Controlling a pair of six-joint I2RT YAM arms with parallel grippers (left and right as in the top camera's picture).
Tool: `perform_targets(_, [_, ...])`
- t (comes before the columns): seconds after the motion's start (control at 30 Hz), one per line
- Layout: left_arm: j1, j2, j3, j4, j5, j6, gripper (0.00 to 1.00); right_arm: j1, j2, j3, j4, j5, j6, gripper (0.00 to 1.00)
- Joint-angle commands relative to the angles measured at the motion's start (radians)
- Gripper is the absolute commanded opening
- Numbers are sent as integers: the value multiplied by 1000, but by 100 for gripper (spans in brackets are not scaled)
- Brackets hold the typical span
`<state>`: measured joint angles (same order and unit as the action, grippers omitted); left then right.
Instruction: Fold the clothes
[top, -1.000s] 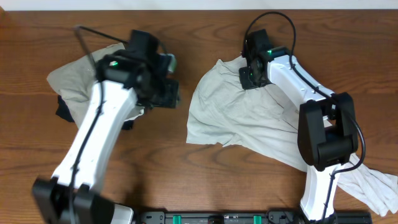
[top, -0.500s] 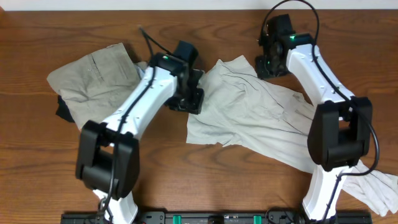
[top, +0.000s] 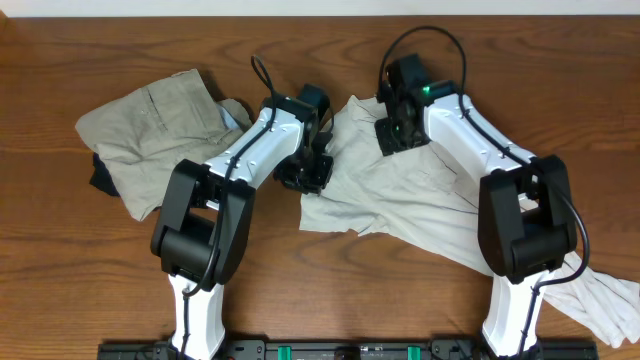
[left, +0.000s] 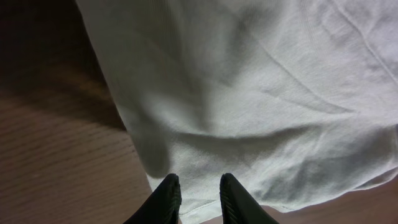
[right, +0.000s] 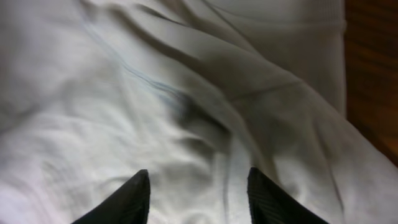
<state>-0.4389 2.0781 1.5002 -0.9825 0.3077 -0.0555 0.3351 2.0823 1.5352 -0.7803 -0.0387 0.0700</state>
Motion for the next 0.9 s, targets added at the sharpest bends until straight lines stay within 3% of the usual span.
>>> perform_targets(0.0, [1,13,-7,6,-19,-2,24,9,-14,-44,27,136,42,47])
perform_targets(0.2, [1,13,-13,21,-74,-2,24,5,-14,-98,80,152,42,37])
perform_targets(0.33, [0,13,-35,40,-73,-2,24,4,-15,-101,88,221,68,1])
perform_targets(0.67, [1,13,-166,114,-73,-2,25,-33,-60,62,21,303,-3,1])
perform_targets(0.87, [1,13,-181,118,-73,-2,24,-109,-76,151,89,451,-68,1])
